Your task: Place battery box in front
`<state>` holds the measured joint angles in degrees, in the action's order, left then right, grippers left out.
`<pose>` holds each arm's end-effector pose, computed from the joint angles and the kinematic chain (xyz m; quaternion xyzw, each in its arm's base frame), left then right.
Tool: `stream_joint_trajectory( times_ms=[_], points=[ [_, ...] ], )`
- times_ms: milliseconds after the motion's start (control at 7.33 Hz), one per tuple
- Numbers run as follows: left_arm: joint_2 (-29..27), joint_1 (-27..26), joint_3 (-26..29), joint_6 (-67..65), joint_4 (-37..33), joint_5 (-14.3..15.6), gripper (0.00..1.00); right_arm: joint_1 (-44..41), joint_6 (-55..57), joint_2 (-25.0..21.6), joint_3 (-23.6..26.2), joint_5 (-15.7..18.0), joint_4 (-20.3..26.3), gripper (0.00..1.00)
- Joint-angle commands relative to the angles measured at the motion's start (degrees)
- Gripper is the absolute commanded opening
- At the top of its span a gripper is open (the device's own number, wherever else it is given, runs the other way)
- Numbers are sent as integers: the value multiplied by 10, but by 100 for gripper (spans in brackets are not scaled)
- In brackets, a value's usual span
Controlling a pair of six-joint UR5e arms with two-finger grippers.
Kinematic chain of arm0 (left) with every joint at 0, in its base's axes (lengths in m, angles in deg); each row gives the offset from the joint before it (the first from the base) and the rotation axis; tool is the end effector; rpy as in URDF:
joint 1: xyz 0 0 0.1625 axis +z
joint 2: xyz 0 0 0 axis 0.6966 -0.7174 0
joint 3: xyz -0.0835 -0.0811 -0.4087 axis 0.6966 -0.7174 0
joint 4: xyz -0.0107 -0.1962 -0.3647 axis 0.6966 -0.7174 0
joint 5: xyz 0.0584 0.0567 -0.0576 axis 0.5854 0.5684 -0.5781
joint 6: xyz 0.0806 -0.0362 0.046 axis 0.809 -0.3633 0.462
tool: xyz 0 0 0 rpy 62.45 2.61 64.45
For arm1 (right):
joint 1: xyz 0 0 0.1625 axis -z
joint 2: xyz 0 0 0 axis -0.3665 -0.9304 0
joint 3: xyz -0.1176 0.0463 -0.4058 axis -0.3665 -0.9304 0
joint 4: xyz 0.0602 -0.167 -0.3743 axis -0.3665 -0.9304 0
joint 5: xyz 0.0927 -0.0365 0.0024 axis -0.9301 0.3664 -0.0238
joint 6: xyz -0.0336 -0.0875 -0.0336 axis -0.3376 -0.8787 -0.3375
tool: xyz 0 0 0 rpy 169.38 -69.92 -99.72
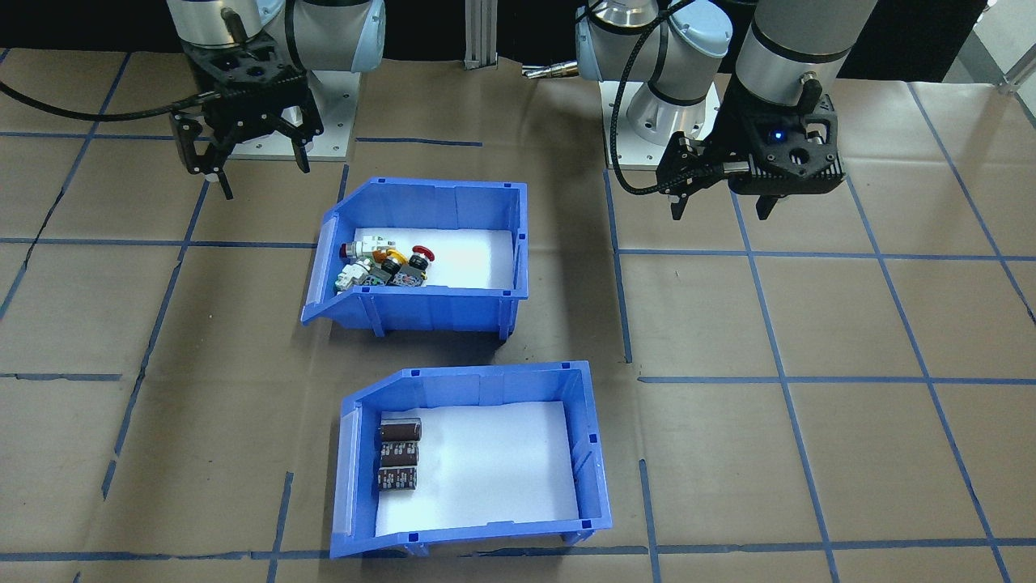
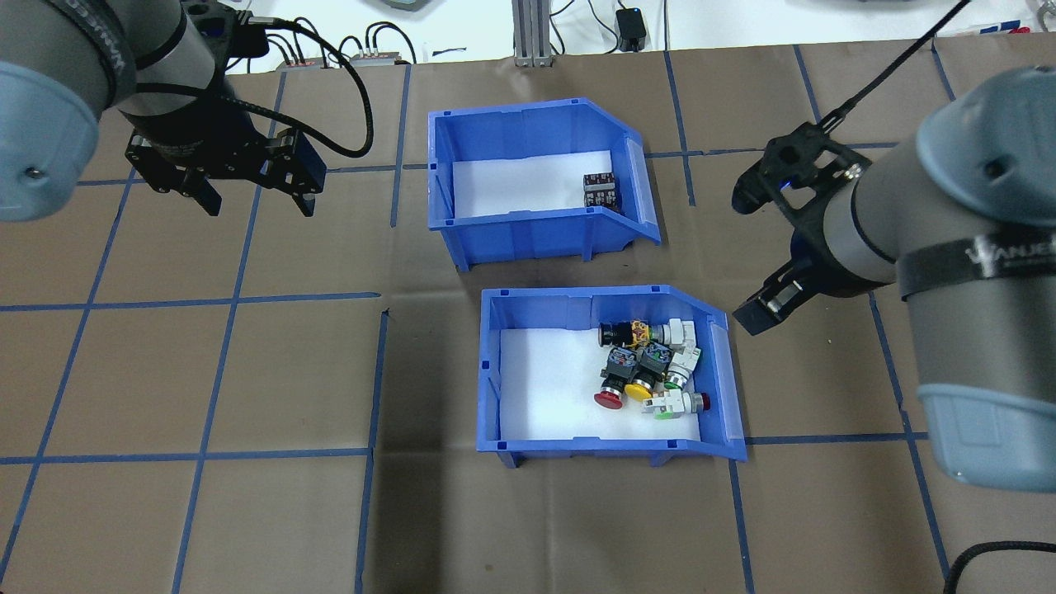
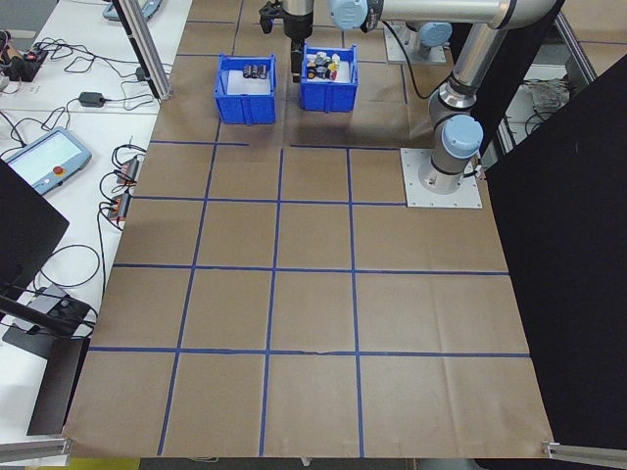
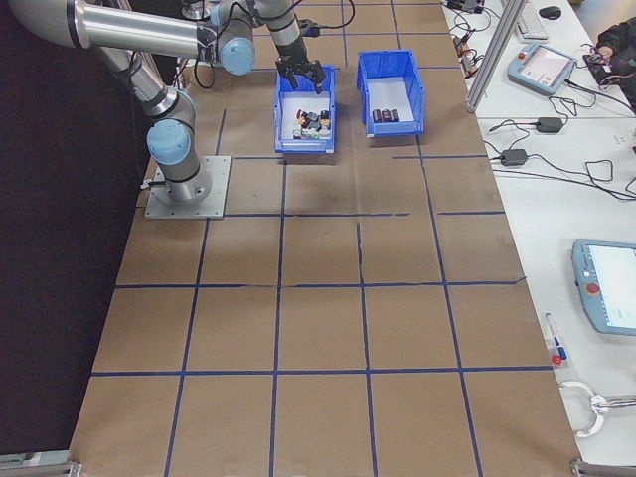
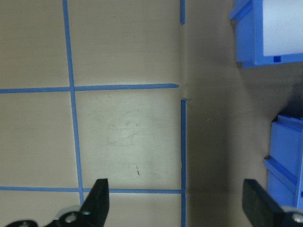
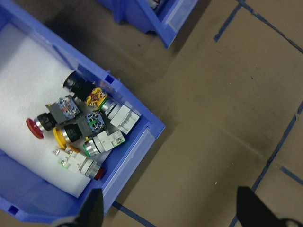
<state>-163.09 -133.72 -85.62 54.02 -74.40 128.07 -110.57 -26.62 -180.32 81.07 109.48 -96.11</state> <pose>-0.1234 -0.4881 0.4887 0.0111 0.9994 -0.0131 0.0316 0.1276 -0.3825 0.4395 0.2655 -0.9564 0.1175 0.0324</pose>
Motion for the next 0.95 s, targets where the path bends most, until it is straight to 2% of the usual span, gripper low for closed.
stream_joint_trajectory(
  times_ms=[0, 273, 409, 545, 818],
  points=[
    [-1, 0, 0, 0, 0, -1, 99, 10, 191, 38, -60, -6, 33, 100],
    [-3, 0, -1, 0, 0, -1, 99, 9, 259, 99, -157, -7, 131, 100],
    [-4, 0, -4, 0, 0, -2, 99, 9, 309, 131, -203, -7, 166, 100],
    [-2, 0, -10, -1, 1, -2, 99, 9, 348, 155, -224, -8, 207, 100],
    [-3, 0, -12, -3, 2, -2, 99, 9, 396, 167, -227, -14, 232, 100]
  ],
)
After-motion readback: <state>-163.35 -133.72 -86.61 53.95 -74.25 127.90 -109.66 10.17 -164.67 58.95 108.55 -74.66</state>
